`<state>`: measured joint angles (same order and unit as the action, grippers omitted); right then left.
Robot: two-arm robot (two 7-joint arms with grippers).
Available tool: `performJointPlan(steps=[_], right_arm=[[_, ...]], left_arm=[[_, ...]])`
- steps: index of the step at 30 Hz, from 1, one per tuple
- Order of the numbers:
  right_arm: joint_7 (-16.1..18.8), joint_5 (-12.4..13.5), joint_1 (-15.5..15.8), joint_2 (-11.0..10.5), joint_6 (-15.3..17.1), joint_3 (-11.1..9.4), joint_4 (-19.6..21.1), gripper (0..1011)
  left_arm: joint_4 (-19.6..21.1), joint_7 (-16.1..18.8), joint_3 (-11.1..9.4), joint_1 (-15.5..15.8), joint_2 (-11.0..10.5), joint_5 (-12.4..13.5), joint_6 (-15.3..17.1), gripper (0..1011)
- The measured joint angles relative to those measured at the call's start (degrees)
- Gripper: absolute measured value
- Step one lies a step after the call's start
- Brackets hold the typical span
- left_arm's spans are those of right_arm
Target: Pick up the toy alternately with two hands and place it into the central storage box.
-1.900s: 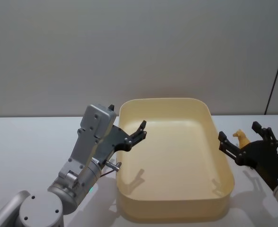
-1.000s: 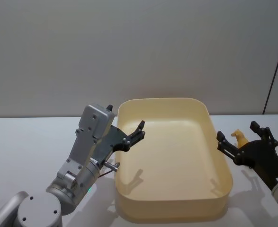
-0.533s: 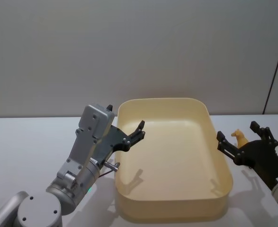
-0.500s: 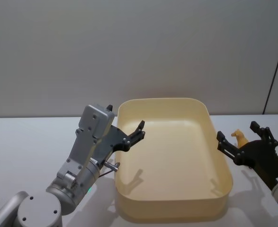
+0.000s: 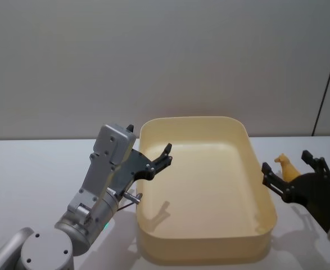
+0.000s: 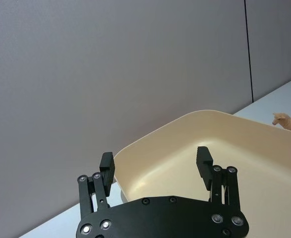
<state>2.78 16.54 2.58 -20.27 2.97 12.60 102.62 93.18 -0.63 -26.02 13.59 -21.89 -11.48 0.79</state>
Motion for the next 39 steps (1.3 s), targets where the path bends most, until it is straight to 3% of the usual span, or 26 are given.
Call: performJointPlan(steps=[10,19,39], right_arm=[[-2.4,-0.7,2.5,-2.3,1.5,-1.3,1.5,1003],[-4.5,0.8,4.5,-4.5,2.8,-3.3,1.9,1003],[-7.2,3.3,7.3,-6.8,7.7,-6.3,1.0,1003]], left_arm=[[0.0,0.0,0.0,0.0,0.0,0.0,0.0,1002],[0.0,0.0,0.0,0.0,0.0,0.0,0.0,1002],[0.0,0.0,0.0,0.0,0.0,0.0,0.0,1002]])
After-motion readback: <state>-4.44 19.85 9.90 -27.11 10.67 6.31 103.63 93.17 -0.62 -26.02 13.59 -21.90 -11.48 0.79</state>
